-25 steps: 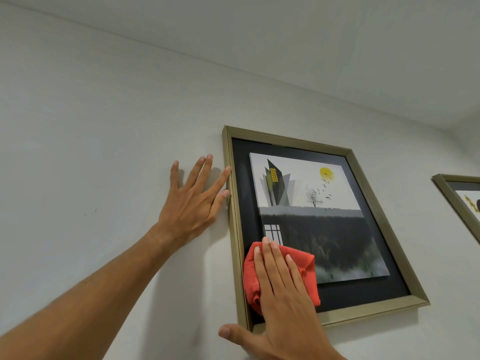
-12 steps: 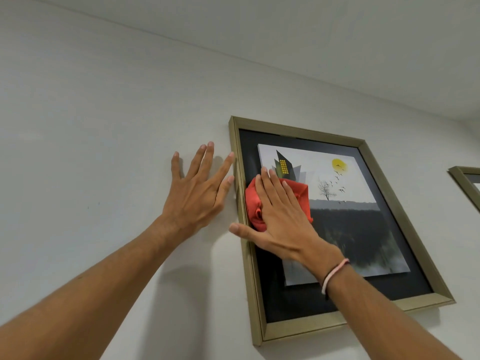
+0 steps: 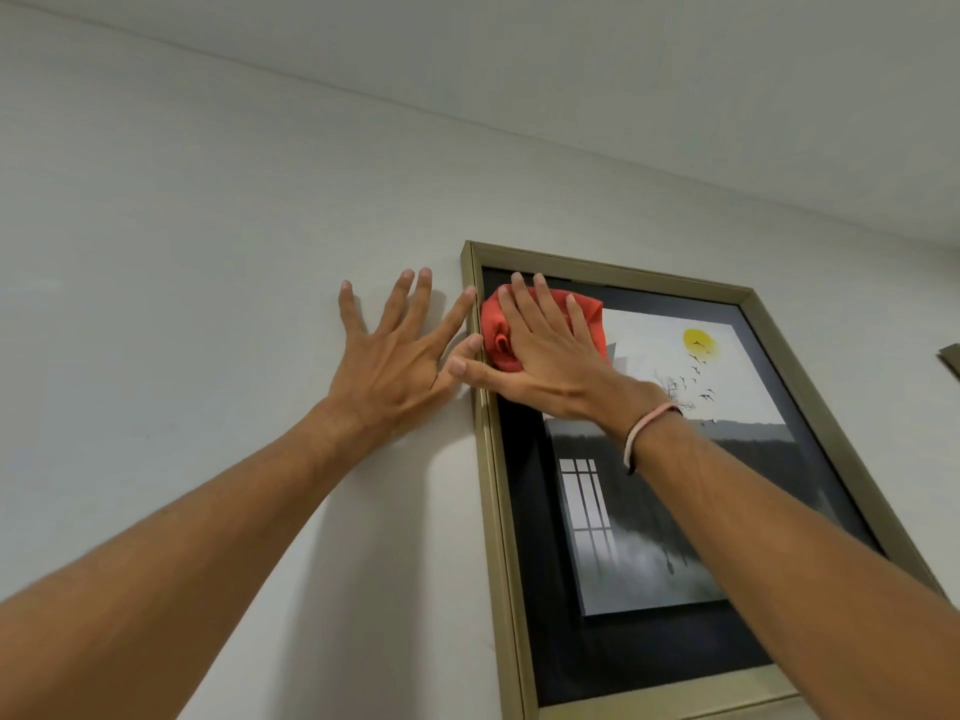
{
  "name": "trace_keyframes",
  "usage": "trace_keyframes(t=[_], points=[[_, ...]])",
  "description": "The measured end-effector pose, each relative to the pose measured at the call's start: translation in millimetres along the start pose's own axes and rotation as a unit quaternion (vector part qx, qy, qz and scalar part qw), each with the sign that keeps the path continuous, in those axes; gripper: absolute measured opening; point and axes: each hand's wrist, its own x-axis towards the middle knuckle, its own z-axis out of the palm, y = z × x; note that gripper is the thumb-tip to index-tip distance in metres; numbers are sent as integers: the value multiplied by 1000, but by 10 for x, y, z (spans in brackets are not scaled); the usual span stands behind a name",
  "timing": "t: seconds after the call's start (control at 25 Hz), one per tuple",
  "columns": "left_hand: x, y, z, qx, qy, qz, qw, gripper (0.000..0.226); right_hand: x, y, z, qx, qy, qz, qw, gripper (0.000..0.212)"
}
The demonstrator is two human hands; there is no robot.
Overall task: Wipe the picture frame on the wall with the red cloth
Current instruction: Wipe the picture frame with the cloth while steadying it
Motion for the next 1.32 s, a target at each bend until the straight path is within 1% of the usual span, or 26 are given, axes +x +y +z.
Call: trace_keyframes(t=[0.12, 0.32, 0.44, 0.52, 0.56, 0.6, 0.68, 0.72, 0.76, 0.88, 0.92, 1.0, 1.04, 1.08, 1.12, 1.16, 1.2, 1.24, 1.32], points=[[-22, 15, -18, 6, -1, 3, 1000, 80, -324, -56, 116, 6, 4, 5, 1000, 131], [-13, 51, -33, -9, -2, -9, 1000, 82, -993, -262, 212, 18, -4, 20, 1000, 134], [-27, 49, -40, -9, -5, -10, 1000, 88, -1453, -401, 261, 32, -9, 20, 999, 131], [-55, 66, -51, -6, -7, -11, 1000, 94, -1752, -449, 332, 11, -19, 17, 1000, 130], [-68, 76, -56, -7, -9, -11, 1000, 94, -1893, -464, 379, -29, -19, 13, 999, 125], [-76, 82, -60, -8, -10, -12, 1000, 94, -2025, -470, 444, -66, -3, 7, 998, 108], [-84, 92, -69, -11, -12, -15, 1000, 91, -2265, -486, 567, -127, 40, 2, 991, 53], [-87, 87, -69, -12, -13, -16, 1000, 89, -2363, -484, 586, -134, 37, 2, 990, 40], [-90, 87, -73, -12, -12, -16, 1000, 89, -2450, -470, 618, -131, 3, 2, 991, 43], [-105, 93, -101, -17, -12, -15, 1000, 93, -2599, -517, 630, -166, 0, 11, 986, 50], [-119, 96, -109, -20, -14, -16, 1000, 94, -2601, -542, 587, -168, -8, 20, 986, 50], [-177, 154, -110, -29, -21, -15, 999, 93, -2622, -567, 464, -157, -4, 12, 988, 42], [-225, 196, -100, -32, -24, -10, 999, 94, -2620, -603, 377, -136, -28, 22, 990, 55], [-274, 238, -89, -37, -25, -3, 999, 94, -2628, -637, 314, -110, -68, 30, 991, 83], [-325, 272, -76, -39, -24, 3, 999, 95, -2665, -667, 276, -61, -105, 42, 992, 110], [-364, 290, -68, -41, -20, 6, 999, 96, -2699, -708, 240, -18, -125, 53, 991, 128], [-375, 288, -71, -42, -17, 9, 999, 96, -2737, -741, 212, 16, -135, 55, 989, 134], [-385, 293, -67, -45, -18, 13, 999, 96, -2816, -752, 208, 30, -128, 58, 990, 134], [-377, 282, -59, -43, -14, 19, 999, 95, -2916, -753, 176, 20, -122, 72, 990, 129]])
